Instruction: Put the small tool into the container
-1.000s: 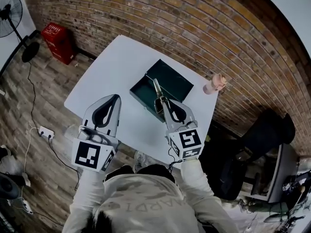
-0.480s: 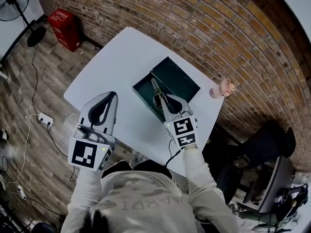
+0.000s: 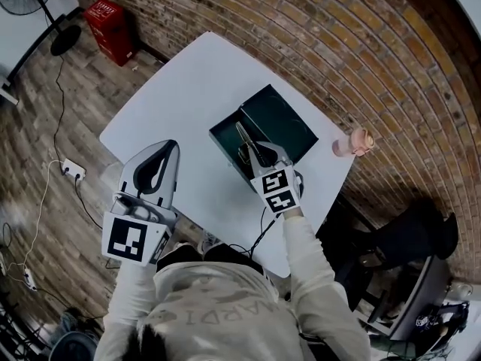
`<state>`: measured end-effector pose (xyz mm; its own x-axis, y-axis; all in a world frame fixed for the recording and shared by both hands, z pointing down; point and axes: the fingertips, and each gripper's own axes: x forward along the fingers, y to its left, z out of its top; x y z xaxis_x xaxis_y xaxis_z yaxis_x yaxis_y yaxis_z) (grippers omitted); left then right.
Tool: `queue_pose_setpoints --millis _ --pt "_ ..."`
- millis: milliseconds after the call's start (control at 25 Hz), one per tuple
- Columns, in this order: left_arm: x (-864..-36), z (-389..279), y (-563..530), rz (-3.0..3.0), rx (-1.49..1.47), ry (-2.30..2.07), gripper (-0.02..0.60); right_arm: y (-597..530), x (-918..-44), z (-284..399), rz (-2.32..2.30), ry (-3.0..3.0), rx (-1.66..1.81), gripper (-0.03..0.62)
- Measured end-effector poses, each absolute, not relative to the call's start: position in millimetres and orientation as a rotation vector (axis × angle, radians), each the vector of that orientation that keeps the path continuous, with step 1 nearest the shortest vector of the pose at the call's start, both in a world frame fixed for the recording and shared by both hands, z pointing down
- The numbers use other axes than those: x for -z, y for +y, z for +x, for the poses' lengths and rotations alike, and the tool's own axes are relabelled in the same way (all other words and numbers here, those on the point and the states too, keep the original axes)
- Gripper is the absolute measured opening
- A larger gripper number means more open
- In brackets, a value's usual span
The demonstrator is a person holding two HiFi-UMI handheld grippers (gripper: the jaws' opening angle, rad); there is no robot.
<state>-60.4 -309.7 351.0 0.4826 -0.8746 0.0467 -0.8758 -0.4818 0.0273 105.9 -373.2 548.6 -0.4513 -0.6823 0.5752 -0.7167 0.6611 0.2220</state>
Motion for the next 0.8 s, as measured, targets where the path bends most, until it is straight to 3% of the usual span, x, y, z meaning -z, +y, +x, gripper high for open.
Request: queue_pose_setpoints --millis 800 --pt "-370 -74 -313 2.598 -0.097 -1.618 0.006 -397 -613 104 0.982 -2.052 -0.102 0.037"
